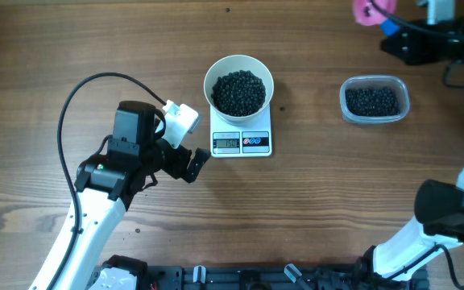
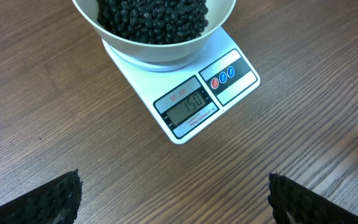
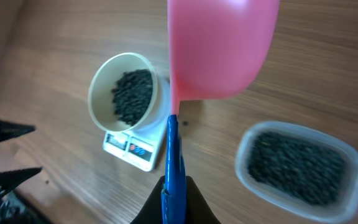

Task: Scoop item into bowl and weigh 150g on scale
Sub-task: 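Carry pink scoop with right gripper back to the bean tub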

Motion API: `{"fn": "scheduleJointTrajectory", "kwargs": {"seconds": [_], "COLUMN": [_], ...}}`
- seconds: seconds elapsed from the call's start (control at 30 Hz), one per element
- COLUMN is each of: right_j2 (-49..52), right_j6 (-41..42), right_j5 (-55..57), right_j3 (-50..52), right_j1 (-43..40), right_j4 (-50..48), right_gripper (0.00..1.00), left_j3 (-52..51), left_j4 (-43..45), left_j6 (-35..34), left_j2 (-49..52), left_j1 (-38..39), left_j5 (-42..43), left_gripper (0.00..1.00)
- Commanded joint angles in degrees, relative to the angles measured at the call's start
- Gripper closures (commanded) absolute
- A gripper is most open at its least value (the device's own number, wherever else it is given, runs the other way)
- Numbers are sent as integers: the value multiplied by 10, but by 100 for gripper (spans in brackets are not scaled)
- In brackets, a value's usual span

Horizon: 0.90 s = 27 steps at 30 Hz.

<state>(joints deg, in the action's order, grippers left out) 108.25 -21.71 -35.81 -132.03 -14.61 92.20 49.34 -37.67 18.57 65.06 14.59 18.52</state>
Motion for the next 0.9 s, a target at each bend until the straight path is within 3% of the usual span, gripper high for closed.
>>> {"fn": "scheduleJointTrajectory", "kwargs": {"seconds": [0.0,0.5,0.67,0.87], "right_j2": [-9,-9,-9,-9], "right_j6": [4,39,81,186], "right_j5": [20,209,300,492], "right_j3": [14,203,220,257], "right_j1": [-35,-55,-7,82], "right_j4": [0,-2,-7,-19], "right_gripper": [96,96,96,96], "left_j3": [-5,-5,-5,-5], "left_j4": [1,1,1,1], "left_j6": [1,1,1,1], "left_j2": [4,4,4,4], "left_j1": [2,2,2,2], "left_j5": [9,9,9,9], "left_gripper": [0,0,0,0]}}
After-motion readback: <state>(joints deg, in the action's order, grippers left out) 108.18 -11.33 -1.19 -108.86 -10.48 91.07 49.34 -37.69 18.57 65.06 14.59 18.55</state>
